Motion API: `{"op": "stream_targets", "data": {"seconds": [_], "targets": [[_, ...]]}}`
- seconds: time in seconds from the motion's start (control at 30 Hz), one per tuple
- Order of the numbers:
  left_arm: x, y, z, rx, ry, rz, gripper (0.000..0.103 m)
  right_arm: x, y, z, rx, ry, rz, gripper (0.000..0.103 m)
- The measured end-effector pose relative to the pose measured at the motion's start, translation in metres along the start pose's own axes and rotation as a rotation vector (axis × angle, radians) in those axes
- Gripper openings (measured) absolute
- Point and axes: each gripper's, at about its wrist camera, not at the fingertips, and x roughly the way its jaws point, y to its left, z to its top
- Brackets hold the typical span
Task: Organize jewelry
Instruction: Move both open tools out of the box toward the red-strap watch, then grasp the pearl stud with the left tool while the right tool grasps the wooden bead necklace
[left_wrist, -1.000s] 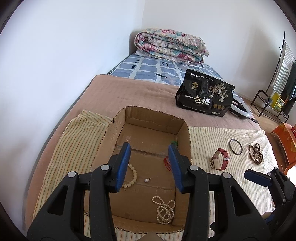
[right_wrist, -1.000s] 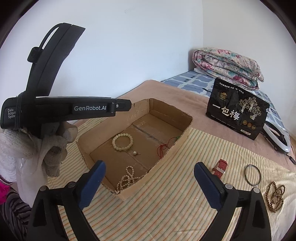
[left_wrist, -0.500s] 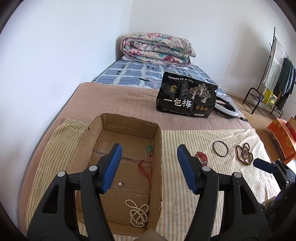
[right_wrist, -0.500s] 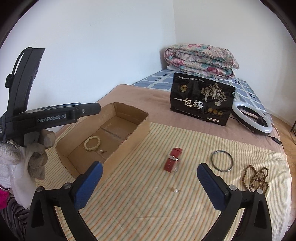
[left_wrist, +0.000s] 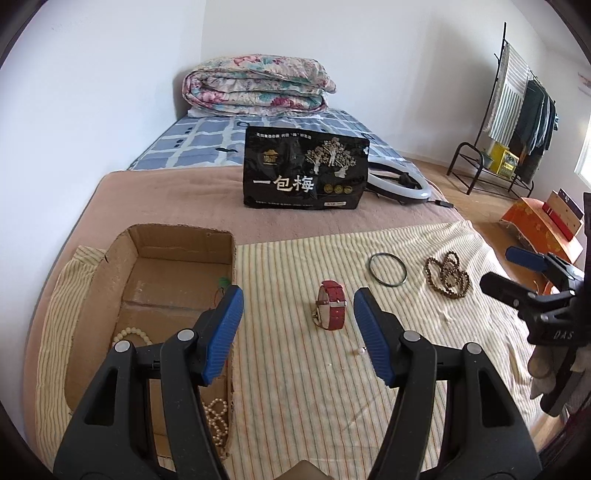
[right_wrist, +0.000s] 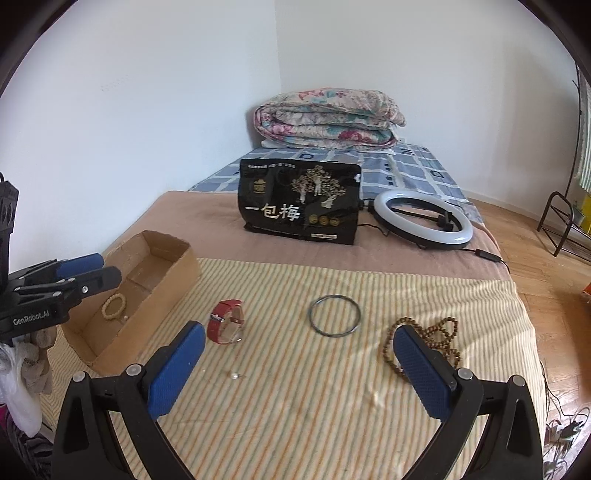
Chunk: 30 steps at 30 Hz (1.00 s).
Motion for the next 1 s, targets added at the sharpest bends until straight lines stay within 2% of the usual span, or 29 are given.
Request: {"op": "stream_targets", "data": {"seconds": [0.4,0.67,0.8,0.93,1.0], "targets": [[0.014,-0.036,-0.019,0.037,0.066,-0.059,0.064,0.01,-0.076,-0.01,0.045,0.04,-0.094,0.103],[0.044,-0.066,-0.047,0.09,0.139,-0.08,0.063,0.034,-0.113,-0.03,0.066,0.1,-0.079,0.103],[0.069,-0.074,-0.063,0.108,0.204,-0.075,0.052,0.048,-0.127,-0.043,0.066,0.144,-0.065,0.103],[0.086,-0.077,-0.07,0.11,0.222,-0.066,0.05,0.061,-0.137,-0.054,0.065,0.173,-0.05,0.103],[0.094,-0.078,-0.071,0.112,0.231,-0.063,0.043,0.067,-0.14,-0.057,0.064,0.186,-0.049,0.103]]}}
